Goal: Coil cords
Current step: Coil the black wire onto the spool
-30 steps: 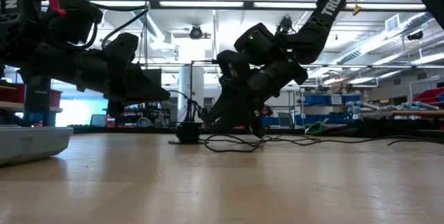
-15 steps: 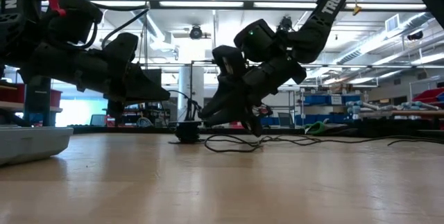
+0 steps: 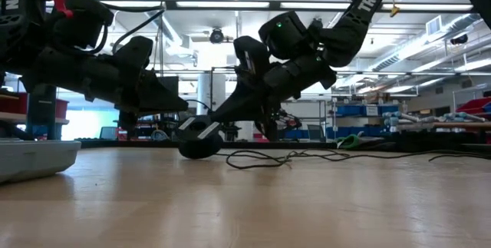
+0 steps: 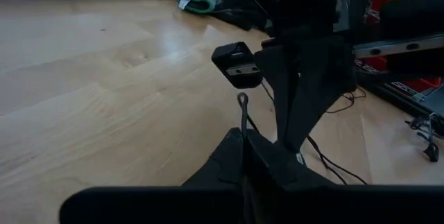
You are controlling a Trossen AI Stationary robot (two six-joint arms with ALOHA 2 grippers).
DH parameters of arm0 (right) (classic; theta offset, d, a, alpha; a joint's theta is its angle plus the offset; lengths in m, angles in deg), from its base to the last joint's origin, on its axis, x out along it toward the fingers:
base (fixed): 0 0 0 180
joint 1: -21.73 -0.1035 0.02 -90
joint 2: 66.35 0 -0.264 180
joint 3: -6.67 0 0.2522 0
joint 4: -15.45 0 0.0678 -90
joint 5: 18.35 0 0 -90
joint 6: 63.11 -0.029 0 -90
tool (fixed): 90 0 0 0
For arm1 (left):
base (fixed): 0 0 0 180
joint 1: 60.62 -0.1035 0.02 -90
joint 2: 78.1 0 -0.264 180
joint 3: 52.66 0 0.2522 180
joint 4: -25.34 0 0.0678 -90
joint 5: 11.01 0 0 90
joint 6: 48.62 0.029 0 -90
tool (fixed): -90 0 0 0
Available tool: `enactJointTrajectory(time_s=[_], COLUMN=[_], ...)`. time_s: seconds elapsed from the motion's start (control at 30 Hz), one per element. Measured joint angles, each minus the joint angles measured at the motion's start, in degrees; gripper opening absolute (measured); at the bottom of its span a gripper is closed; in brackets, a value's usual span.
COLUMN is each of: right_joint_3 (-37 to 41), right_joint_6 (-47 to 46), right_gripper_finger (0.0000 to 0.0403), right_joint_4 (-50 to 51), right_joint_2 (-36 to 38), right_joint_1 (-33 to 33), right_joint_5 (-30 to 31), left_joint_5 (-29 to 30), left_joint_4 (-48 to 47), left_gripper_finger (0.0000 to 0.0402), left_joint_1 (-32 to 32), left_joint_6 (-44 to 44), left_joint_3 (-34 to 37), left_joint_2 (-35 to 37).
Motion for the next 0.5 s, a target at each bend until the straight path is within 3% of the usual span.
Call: enactJointTrajectory(time_s=[0.23, 0.5], right_joint_3=[0.00, 0.14], right_joint_6=[1.66, 5.74], right_gripper_finger=[0.0001, 0.0000], right_joint_4=[0.20, 2.18], right_joint_2=[0.04, 1.89], right_joint_1=[0.00, 0.05], right_joint_5=[0.00, 0.28], left_joint_5=[-2.82, -5.45], left_joint_4=[5.74, 5.85], left_gripper_finger=[0.0026, 0.0081], left_joint_1=[0.00, 0.00], left_joint_6=[0.40, 1.13], left_joint_3=[-0.02, 0.01], left_joint_2=[0.00, 0.00])
